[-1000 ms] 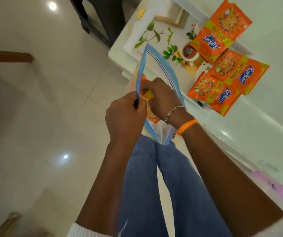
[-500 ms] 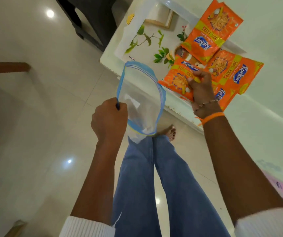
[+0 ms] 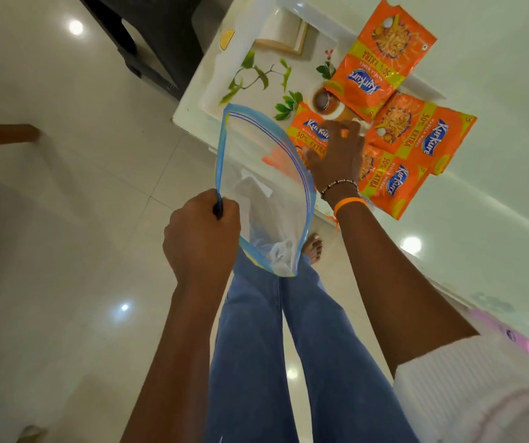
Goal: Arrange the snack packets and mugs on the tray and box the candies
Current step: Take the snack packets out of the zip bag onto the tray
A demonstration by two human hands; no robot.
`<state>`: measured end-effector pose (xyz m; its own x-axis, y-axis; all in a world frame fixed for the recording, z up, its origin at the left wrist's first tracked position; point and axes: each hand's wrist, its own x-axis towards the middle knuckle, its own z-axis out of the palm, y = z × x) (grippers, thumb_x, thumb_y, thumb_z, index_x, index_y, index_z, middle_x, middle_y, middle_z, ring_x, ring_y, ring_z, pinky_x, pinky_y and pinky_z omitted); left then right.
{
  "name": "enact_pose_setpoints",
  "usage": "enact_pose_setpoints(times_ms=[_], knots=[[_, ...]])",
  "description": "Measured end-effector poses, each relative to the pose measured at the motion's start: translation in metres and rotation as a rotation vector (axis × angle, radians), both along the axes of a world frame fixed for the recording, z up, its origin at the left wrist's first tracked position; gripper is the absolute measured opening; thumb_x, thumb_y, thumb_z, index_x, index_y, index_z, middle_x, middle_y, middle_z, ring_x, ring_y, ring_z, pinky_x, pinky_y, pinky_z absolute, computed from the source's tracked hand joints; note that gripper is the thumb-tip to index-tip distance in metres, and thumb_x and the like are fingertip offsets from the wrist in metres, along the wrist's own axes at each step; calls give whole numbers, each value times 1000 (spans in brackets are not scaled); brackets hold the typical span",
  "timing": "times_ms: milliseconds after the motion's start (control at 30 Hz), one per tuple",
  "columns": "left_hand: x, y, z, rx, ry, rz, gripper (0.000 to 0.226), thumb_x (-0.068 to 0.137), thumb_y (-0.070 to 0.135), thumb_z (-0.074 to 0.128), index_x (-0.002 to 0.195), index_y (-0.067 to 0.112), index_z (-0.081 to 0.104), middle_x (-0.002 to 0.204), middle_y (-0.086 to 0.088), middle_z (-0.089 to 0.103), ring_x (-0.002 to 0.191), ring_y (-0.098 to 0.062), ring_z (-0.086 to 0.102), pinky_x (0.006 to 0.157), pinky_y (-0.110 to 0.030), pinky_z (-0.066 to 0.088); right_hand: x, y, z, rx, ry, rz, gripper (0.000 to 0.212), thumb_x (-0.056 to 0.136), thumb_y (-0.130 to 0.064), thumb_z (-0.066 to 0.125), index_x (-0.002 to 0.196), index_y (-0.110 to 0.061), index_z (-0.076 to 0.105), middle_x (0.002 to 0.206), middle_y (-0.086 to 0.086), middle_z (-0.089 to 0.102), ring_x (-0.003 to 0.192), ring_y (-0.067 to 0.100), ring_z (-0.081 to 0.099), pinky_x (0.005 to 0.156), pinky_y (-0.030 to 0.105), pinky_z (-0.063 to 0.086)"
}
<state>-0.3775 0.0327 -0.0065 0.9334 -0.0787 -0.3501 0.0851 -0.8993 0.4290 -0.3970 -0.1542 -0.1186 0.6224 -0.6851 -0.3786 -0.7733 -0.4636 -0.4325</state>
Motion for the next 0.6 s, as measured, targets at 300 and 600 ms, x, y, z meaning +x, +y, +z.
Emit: enact_pose_setpoints(times_ms=[300, 600], knots=[[6, -9, 6, -22, -20, -83, 25, 77, 18, 48, 56, 6, 43, 46, -2, 33, 45, -17, 27, 46, -26, 25, -27, -20, -11, -146, 72, 106, 41, 86, -10, 49, 126, -18, 49, 139, 11, 42, 127, 34, 38, 100, 47, 37], [8, -12, 12, -71, -8, -19, 27, 76, 18, 51, 54, 3, 46, 44, 1, 30, 43, -14, 24, 43, -24, 23, -66, -18, 3, -145, 93, 276, 55, 81, -1, 53, 134, -12, 42, 146, 13, 37, 138, 33, 27, 114, 46, 22]])
